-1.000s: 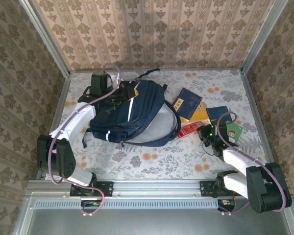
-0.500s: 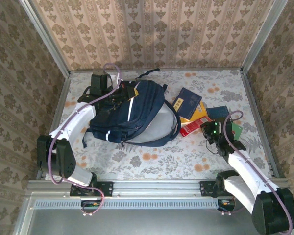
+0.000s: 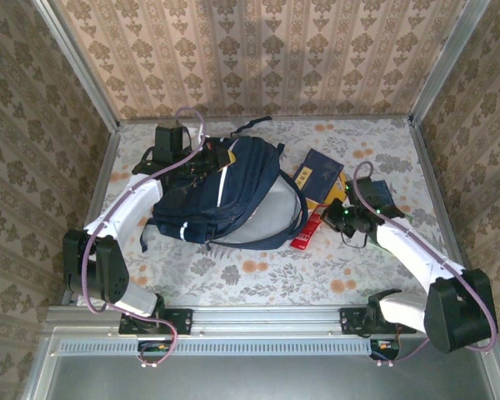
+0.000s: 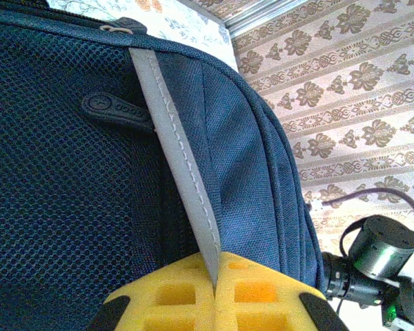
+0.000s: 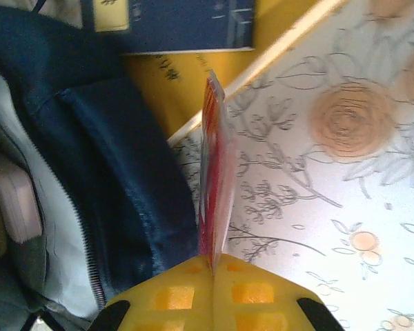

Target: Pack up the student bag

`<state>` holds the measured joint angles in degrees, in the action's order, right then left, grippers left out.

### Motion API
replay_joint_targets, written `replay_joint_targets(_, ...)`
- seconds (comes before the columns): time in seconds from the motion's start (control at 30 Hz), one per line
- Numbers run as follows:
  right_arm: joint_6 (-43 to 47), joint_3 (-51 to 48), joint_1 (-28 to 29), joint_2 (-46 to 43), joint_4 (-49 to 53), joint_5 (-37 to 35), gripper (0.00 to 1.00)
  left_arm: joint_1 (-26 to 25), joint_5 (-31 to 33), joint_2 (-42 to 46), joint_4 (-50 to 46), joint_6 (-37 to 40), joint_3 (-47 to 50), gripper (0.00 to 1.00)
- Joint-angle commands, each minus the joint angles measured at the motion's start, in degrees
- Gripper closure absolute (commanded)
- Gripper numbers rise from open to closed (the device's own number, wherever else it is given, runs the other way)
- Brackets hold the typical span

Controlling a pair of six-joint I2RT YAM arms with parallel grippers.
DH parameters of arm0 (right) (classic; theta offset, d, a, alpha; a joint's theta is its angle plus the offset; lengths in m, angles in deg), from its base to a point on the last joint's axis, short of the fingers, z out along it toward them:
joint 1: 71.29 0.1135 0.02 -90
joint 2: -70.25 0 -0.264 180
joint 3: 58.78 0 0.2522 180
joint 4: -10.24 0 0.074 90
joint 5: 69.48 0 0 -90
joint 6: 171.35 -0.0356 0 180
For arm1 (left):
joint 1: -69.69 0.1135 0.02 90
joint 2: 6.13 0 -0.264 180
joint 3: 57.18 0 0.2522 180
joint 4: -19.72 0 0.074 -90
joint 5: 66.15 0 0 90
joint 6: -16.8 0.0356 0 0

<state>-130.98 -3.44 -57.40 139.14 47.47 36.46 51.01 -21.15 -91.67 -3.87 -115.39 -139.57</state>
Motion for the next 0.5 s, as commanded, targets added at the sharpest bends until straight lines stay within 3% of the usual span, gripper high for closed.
replay_joint_targets(0.0,5.0,4.2,2.0,3.1,4.2,0.6,1.0,0.1,-1.1,0.3,2.6,1.0,-0.1,1.0)
replay_joint_targets(0.1,8.5,9.9,3.4,7.2,9.4,-2.8,0.97,0.1,-1.0,0.3,2.5,1.1,-0.2,1.0)
replay_joint_targets(0.27,13.5,21.2,6.7,13.7,25.4,-18.3,1.0,0.0,-0.9,0.0,2.4,1.1,-0.2,1.0)
replay_joint_targets(0.47,15.4,25.8,6.7,20.1,33.1,-18.4,1.0,0.0,-1.1,-0.1,2.4,1.0,-0.3,1.0)
